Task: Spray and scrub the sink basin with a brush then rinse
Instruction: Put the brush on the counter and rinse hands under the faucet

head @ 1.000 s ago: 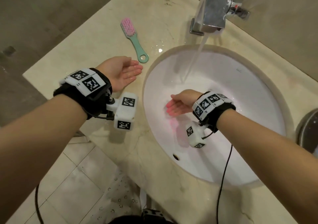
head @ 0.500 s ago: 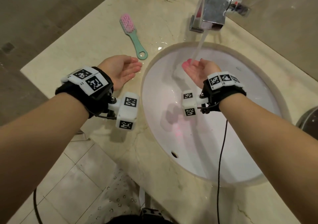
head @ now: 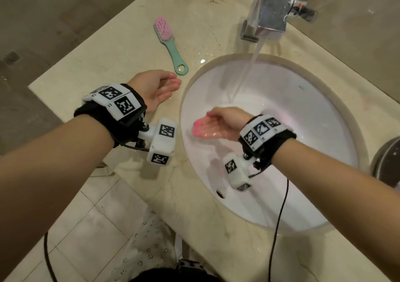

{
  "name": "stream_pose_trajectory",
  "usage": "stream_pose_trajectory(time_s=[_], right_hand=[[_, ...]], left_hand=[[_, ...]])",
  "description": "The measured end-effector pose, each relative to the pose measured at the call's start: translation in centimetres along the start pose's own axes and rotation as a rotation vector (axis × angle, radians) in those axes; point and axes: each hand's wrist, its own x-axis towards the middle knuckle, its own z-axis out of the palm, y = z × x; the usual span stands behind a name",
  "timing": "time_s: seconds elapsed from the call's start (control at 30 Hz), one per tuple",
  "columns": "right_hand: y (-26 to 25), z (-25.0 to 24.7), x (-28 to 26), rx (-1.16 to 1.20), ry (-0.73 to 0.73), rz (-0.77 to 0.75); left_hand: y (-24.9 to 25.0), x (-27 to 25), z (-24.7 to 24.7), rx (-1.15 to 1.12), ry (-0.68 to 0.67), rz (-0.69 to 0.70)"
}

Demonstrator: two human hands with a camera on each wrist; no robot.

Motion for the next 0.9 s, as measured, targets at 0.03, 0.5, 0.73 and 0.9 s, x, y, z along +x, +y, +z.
stream_pose_trajectory(time_s=[0.03, 0.5, 0.73, 0.9], right_hand=[[0.9, 0.1, 0.2, -0.111, -0.044, 0.089], [-1.8, -4.7, 0.7, 0.264, 0.407, -0.286], [-6.3, -5.0, 0.6, 0.808, 0.228, -0.520], [-6.5, -3.3, 0.2, 0.729, 0.121, -0.505]], left_hand=[[0.0, 0.0, 0.0, 0.000, -0.005, 0.002], [-0.2, 0.1, -0.1, 0.003, -0.012, 0.016], [-0.2, 0.1, -0.1, -0.008, -0.008, 0.016], [-0.1, 0.1, -0.2, -0.016, -0.006, 0.006]])
